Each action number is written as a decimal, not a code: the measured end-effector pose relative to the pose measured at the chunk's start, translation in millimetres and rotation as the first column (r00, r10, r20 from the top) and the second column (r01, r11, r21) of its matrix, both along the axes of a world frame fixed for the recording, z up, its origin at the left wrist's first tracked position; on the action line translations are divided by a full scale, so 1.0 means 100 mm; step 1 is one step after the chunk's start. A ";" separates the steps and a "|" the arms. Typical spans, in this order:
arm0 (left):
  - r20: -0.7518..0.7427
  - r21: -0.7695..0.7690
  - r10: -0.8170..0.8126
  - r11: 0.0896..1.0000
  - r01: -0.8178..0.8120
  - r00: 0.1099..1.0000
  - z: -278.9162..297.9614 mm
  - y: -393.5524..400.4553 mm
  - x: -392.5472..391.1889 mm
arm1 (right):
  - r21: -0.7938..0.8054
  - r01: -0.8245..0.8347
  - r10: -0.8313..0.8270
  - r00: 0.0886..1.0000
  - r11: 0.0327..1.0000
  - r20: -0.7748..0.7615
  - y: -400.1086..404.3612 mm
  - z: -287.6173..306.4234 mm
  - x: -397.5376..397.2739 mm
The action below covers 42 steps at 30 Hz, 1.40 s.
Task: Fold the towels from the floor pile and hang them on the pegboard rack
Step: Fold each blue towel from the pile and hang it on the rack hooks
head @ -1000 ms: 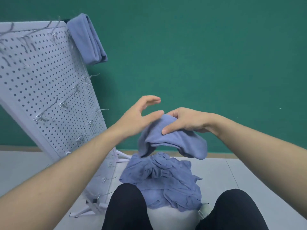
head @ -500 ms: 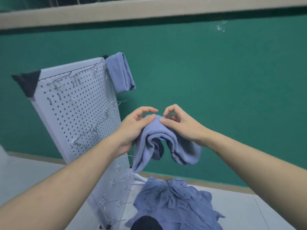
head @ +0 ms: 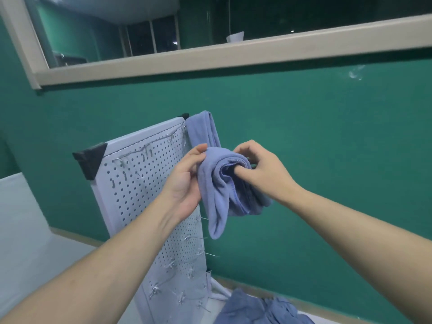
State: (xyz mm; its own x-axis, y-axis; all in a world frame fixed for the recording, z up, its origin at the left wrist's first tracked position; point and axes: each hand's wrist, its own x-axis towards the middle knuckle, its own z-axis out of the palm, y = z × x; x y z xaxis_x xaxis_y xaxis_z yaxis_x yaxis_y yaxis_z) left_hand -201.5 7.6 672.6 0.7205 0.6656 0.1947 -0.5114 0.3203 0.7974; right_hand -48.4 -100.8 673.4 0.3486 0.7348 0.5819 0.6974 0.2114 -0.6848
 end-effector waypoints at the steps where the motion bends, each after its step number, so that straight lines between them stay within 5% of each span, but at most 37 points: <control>1: 0.008 0.014 0.007 1.000 -0.007 1.000 0.05 0.04 0.01 | 0.012 0.026 -0.026 1.000 1.000 0.002 0.09 0.05 0.02; 6: 0.009 0.171 0.215 0.962 -0.214 0.977 0.20 0.27 0.25 | 0.073 0.140 -0.138 0.990 0.987 -0.039 0.54 0.36 0.15; 11: -0.015 0.437 0.565 0.746 -0.503 0.825 0.24 0.52 0.45 | 0.085 0.156 -0.156 0.988 0.984 -0.016 0.92 0.60 0.17; 19: 0.013 0.729 0.707 0.477 -0.491 0.707 0.13 0.68 0.65 | 0.146 0.153 -0.148 0.988 0.977 -0.049 1.31 0.79 0.14; 34: -0.031 0.630 0.608 0.628 -0.456 0.794 0.11 0.84 0.68 | 0.079 0.024 -0.018 0.997 0.997 -0.069 1.55 0.84 0.24; 39: 0.013 0.644 0.550 0.635 -0.427 0.835 0.04 0.95 0.64 | 0.185 -0.064 0.104 0.971 0.981 -0.217 1.41 0.73 0.36; 42: 0.040 0.549 0.505 0.710 -0.441 0.862 0.04 1.03 0.63 | 0.212 -0.068 0.108 0.978 0.975 -0.181 1.37 0.73 0.40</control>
State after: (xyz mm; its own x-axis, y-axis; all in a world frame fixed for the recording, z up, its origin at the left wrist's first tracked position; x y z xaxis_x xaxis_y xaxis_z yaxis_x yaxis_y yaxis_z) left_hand -138.8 110.3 676.6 0.3761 0.7404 0.5571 -0.3839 -0.4227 0.8210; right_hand -8.1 36.0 746.8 0.4063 0.6409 0.6512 0.5309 0.4145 -0.7392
